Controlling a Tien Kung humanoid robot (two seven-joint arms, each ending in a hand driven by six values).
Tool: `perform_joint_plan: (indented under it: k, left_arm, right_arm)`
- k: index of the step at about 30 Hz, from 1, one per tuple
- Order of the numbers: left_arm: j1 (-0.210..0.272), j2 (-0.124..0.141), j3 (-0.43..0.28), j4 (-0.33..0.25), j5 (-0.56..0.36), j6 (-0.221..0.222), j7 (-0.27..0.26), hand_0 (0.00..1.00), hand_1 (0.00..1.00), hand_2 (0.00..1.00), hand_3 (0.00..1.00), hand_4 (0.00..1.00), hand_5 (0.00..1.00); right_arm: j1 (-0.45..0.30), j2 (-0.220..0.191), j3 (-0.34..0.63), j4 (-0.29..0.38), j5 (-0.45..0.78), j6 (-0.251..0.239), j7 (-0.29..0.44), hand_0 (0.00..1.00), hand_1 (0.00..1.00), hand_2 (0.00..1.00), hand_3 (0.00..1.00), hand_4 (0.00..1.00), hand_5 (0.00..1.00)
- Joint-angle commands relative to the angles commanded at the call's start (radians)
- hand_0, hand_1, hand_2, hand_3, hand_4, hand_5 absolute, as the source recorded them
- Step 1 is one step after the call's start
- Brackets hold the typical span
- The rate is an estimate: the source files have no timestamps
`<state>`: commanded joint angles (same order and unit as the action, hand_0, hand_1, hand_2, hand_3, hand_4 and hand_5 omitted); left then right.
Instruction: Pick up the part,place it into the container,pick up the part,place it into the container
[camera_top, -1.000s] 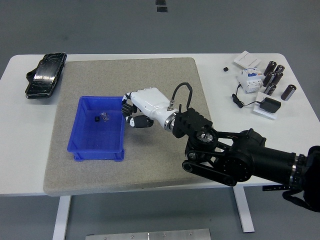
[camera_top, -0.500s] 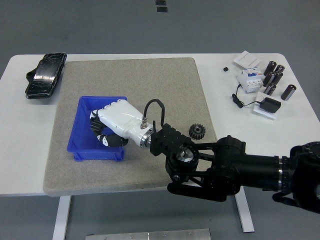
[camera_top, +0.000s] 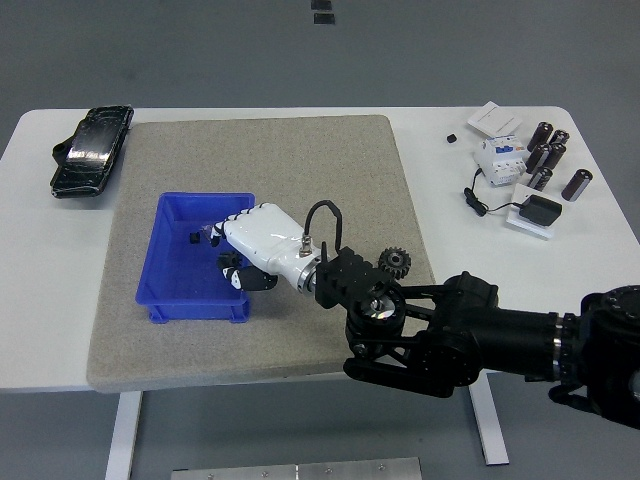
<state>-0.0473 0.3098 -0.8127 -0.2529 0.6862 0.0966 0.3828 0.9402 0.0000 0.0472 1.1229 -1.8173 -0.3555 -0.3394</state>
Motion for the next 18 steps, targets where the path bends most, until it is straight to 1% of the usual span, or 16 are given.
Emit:
perform_joint_plan:
  k: [1, 2, 5, 7, 8, 11, 13, 14, 16, 18]
  left_arm:
    - [0.000, 0.000, 0.001, 0.000, -0.001, 0.000, 0.000, 0.682, 0.657, 0.627, 0.571, 0.711, 0.293]
    - [0.000, 0.000, 0.001, 0.000, 0.000, 0.000, 0.000, 0.681, 0.657, 0.625, 0.569, 0.705, 0.294]
    - [0.001, 0.000, -0.001, -0.001, 0.003, 0.000, 0.002, 0.681, 0.657, 0.625, 0.569, 0.705, 0.294]
    - [0.001, 0.000, -0.003, -0.001, 0.005, 0.000, 0.003, 0.681, 0.657, 0.625, 0.569, 0.705, 0.294]
    - [0.002, 0.000, -0.003, -0.001, 0.005, 0.000, 0.002, 0.682, 0.657, 0.623, 0.569, 0.696, 0.289]
    - [0.001, 0.000, -0.002, 0.000, 0.003, -0.001, 0.001, 0.682, 0.657, 0.623, 0.569, 0.696, 0.289]
    - [0.002, -0.001, -0.001, 0.000, 0.003, -0.001, 0.001, 0.682, 0.657, 0.623, 0.569, 0.696, 0.289]
    - [0.002, -0.002, -0.001, 0.000, 0.003, -0.001, 0.000, 0.682, 0.657, 0.624, 0.570, 0.701, 0.290]
    - [0.003, -0.003, -0.003, 0.000, 0.004, -0.002, 0.001, 0.682, 0.657, 0.624, 0.570, 0.701, 0.290]
    - [0.004, -0.004, -0.003, 0.000, 0.004, -0.002, 0.001, 0.682, 0.657, 0.624, 0.570, 0.701, 0.290]
  right_arm:
    - [0.000, 0.000, 0.001, 0.004, 0.004, 0.005, 0.001, 0.737, 0.806, 0.798, 0.724, 0.615, 0.363]
    - [0.000, 0.000, 0.003, 0.008, 0.008, 0.009, 0.002, 0.811, 0.882, 0.865, 0.790, 0.670, 0.354]
    - [0.000, 0.000, 0.011, 0.027, 0.015, 0.012, 0.006, 0.811, 0.882, 0.865, 0.790, 0.670, 0.354]
    - [-0.001, 0.000, 0.017, 0.040, 0.020, 0.006, 0.011, 0.811, 0.882, 0.865, 0.790, 0.670, 0.354]
    - [-0.001, 0.000, 0.020, 0.047, 0.023, 0.000, 0.014, 0.802, 0.879, 0.868, 0.801, 0.698, 0.370]
    - [-0.007, 0.000, 0.041, 0.070, 0.052, -0.021, 0.029, 0.802, 0.879, 0.868, 0.801, 0.698, 0.370]
    - [-0.019, 0.000, 0.078, 0.092, 0.100, -0.042, 0.055, 0.802, 0.879, 0.868, 0.801, 0.698, 0.370]
    - [-0.025, 0.000, 0.095, 0.102, 0.122, -0.052, 0.066, 0.750, 0.815, 0.812, 0.770, 0.714, 0.378]
    - [-0.041, -0.004, 0.142, 0.126, 0.169, -0.080, 0.084, 0.750, 0.815, 0.812, 0.770, 0.714, 0.378]
    - [-0.054, -0.018, 0.191, 0.140, 0.192, -0.098, 0.086, 0.750, 0.815, 0.812, 0.770, 0.714, 0.378]
